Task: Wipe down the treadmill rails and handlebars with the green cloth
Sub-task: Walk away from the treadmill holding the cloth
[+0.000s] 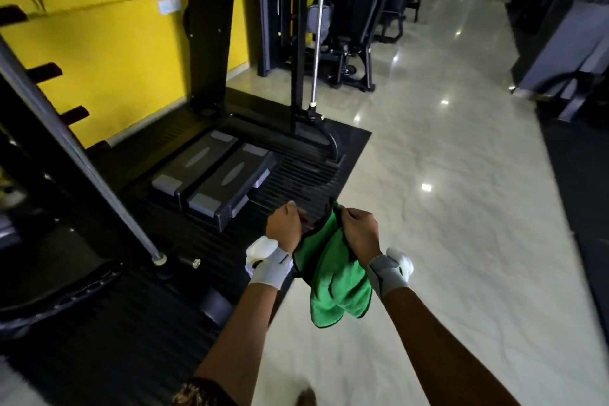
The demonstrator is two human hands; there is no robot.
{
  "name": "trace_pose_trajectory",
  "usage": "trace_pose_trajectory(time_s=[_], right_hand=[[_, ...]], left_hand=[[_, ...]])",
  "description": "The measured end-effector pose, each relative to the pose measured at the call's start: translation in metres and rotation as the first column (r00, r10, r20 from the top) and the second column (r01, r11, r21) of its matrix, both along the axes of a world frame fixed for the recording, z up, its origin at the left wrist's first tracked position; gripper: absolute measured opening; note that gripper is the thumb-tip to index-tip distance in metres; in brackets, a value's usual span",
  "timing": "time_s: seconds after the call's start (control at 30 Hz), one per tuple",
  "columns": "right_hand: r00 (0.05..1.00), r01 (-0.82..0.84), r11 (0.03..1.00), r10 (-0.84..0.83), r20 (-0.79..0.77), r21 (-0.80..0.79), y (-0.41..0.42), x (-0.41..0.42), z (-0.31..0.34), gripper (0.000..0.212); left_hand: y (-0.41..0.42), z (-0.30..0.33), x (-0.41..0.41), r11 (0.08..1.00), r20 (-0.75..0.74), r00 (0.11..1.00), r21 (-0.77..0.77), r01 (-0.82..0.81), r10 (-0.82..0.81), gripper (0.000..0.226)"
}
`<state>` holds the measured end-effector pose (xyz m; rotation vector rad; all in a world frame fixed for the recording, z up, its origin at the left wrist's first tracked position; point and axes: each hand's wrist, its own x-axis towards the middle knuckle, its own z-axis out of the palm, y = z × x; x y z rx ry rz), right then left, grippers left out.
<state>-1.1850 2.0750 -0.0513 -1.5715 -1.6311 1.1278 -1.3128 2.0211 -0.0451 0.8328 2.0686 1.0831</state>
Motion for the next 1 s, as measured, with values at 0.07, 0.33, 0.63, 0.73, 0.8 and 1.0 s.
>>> trace_pose_trajectory(time_s=[0.07,0.33,0.63,0.73,0.8,1.0], right_hand=[[0.999,-0.053,0.998,0.053,-0.015,-0.029,0.046,-0.025,-0.005,0.05],[0.979,-0.201,0.977,0.197,-0.052,-0.078,0.143,-0.104,-0.04,0.049],[0.909,-0.416,0.9,0.407,-0.091,-0.133,0.258,-0.204,-0.115,0.049],[0.878,-0.479,0.862,0.47,-0.091,-0.168,0.277,-0.229,-0.14,0.041],[0.86,-0.51,0.839,0.501,-0.097,-0.19,0.287,-0.249,-0.159,0.031],[0.81,-0.586,0.795,0.575,-0.115,-0.153,0.301,-0.3,-0.238,0.03]], left_hand=[[0.04,-0.007,-0.021,0.998,0.01,0.998,-0.028,-0.06,0.061,0.041],[0.113,-0.041,-0.089,0.97,-0.006,0.976,-0.11,-0.215,0.215,0.04],[0.21,-0.113,-0.16,0.834,-0.048,0.888,-0.322,-0.448,0.458,0.04],[0.225,-0.139,-0.174,0.795,0.017,0.842,-0.342,-0.502,0.539,0.043],[0.235,-0.152,-0.185,0.757,0.104,0.773,-0.322,-0.569,0.625,0.047],[0.253,-0.223,-0.219,0.621,0.15,0.615,-0.366,-0.693,0.774,0.048]])
